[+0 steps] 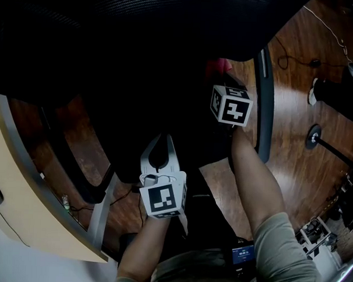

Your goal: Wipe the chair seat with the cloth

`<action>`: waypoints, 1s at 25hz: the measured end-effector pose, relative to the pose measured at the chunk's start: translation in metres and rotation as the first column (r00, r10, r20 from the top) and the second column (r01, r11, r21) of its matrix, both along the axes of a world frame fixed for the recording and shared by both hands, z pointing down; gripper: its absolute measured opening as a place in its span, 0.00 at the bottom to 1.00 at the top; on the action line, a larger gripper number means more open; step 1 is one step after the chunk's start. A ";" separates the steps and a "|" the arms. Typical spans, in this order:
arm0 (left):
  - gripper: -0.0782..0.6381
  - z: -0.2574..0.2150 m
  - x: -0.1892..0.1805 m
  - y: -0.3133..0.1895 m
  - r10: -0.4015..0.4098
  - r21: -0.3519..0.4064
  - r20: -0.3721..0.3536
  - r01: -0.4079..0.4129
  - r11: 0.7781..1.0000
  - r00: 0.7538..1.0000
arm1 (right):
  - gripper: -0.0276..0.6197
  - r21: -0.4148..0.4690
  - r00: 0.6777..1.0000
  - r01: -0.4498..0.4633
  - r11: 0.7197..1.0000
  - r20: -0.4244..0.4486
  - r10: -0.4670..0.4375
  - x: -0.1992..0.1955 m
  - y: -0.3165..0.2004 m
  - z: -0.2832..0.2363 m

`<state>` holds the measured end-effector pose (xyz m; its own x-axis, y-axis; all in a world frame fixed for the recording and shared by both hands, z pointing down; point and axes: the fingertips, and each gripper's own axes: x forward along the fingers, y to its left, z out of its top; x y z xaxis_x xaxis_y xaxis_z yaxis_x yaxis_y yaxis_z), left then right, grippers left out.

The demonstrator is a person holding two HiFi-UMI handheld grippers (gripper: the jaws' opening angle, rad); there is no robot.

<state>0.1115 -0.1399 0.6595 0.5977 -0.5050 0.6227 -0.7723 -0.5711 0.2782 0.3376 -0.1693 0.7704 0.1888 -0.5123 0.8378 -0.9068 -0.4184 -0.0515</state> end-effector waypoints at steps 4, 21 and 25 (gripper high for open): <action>0.12 0.001 -0.005 0.004 -0.008 0.004 0.007 0.008 1.000 1.000 | 0.14 0.008 1.000 0.012 1.000 -0.003 -0.012 -0.004 0.001 0.001; 0.12 -0.006 -0.157 0.006 -0.240 0.035 0.105 0.238 0.971 0.965 | 0.14 0.240 0.875 0.447 0.862 0.083 -0.477 -0.268 -0.075 -0.058; 0.12 -0.001 -0.181 0.022 -0.238 0.005 0.114 0.239 0.971 0.965 | 0.14 0.244 0.812 0.536 0.808 0.111 -0.573 -0.332 -0.078 -0.053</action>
<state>-0.0696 -0.1182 0.6583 0.3863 -0.6187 0.6841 -0.9126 -0.3641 0.1860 0.0059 -0.2473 0.7178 -0.3135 -0.6378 0.7035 -0.9492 0.1884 -0.2522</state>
